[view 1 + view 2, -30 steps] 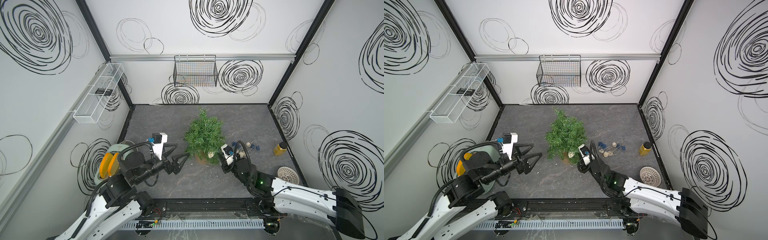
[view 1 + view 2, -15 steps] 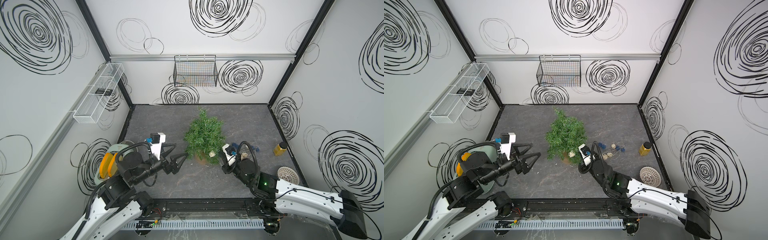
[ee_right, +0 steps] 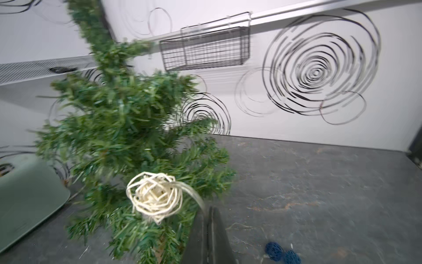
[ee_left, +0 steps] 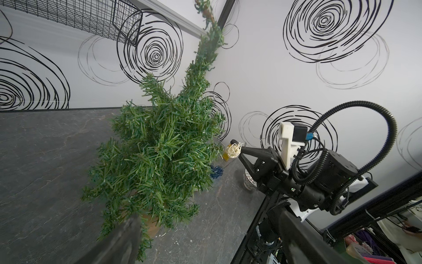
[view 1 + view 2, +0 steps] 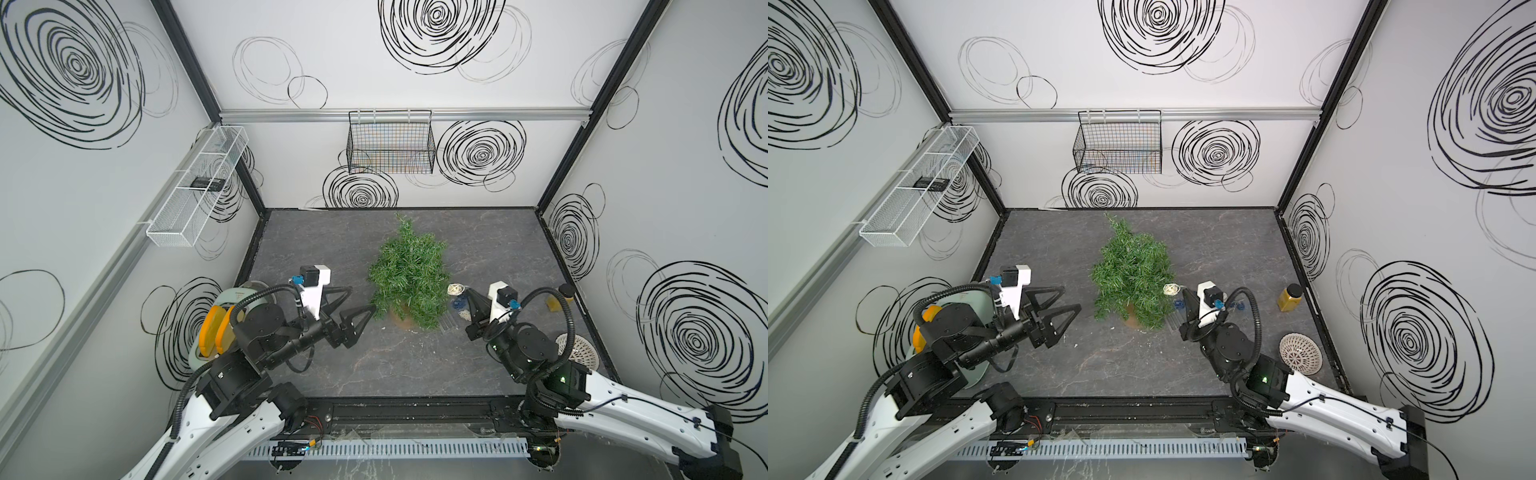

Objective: Remove string lights from the small christmas tree
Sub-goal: Remove the light string from the Christmas tree, then place the light string at the center of the board.

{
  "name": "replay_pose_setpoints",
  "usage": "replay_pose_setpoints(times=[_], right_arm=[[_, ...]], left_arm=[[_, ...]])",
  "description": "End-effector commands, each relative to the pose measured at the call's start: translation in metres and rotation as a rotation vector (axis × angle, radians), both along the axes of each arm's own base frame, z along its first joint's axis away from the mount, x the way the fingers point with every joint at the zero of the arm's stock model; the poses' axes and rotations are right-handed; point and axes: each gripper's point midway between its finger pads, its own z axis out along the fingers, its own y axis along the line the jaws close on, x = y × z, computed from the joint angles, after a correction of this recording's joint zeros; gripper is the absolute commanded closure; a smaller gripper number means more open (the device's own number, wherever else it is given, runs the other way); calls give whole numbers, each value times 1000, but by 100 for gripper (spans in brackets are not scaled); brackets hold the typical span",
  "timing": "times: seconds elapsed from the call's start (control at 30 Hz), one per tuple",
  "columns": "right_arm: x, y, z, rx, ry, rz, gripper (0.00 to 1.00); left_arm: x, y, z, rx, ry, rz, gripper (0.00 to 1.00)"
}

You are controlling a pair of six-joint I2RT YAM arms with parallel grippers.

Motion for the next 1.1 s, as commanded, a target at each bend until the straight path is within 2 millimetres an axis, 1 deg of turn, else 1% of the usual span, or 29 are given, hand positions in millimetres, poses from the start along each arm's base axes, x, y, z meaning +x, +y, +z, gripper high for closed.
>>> replay_pose_setpoints(times=[0.0,0.1,0.17,0.23,0.33,0.4,0.43,0.53,0.57,0.6,0.63,0.67,0.7,0.73,0.77,0.8,0.83,0.93,0.97,1.07], right_arm=[[27,-45,-18,86,91,-196,100],[59,-65,-44,178,225,-209,100],[78,-77,-68,234,334,-212,100],[93,-88,-93,287,455,-217,100],[106,-89,-119,316,547,-207,100],[114,-85,-131,318,585,-197,100],[119,-82,-135,317,601,-187,100],[135,-76,-140,299,628,-175,99],[140,-74,-141,292,636,-166,95],[145,-71,-142,286,653,-159,89],[148,-70,-144,276,683,-162,75],[152,-69,-142,269,688,-161,54],[155,-69,-139,269,681,-162,36],[156,-70,-135,275,669,-169,28],[156,-70,-131,281,652,-170,23],[156,-71,-125,282,632,-169,15],[155,-73,-120,284,622,-179,10],[149,-75,-106,274,584,-193,7],[145,-76,-100,270,560,-201,2],[134,-77,-83,265,465,-201,3]], left_arm=[[4,2,8,-29,-19,22,4],[6,2,7,-29,-8,29,4],[8,3,6,-29,-5,37,4],[11,6,5,-22,-4,57,4],[16,11,1,-11,2,92,4],[21,14,-3,-1,11,119,4],[23,16,-5,4,13,132,4],[28,19,-9,9,22,157,4],[29,20,-10,10,24,160,4],[31,22,-10,11,27,169,4],[33,24,-11,15,29,184,4],[34,26,-12,17,28,197,4],[36,28,-12,18,27,209,3],[38,31,-13,19,26,223,4],[40,33,-13,20,26,236,4],[42,34,-15,21,28,245,4],[44,34,-16,21,31,254,4],[51,40,-20,24,35,298,4],[54,45,-19,22,23,332,4],[68,72,-14,-1,-39,499,4]])
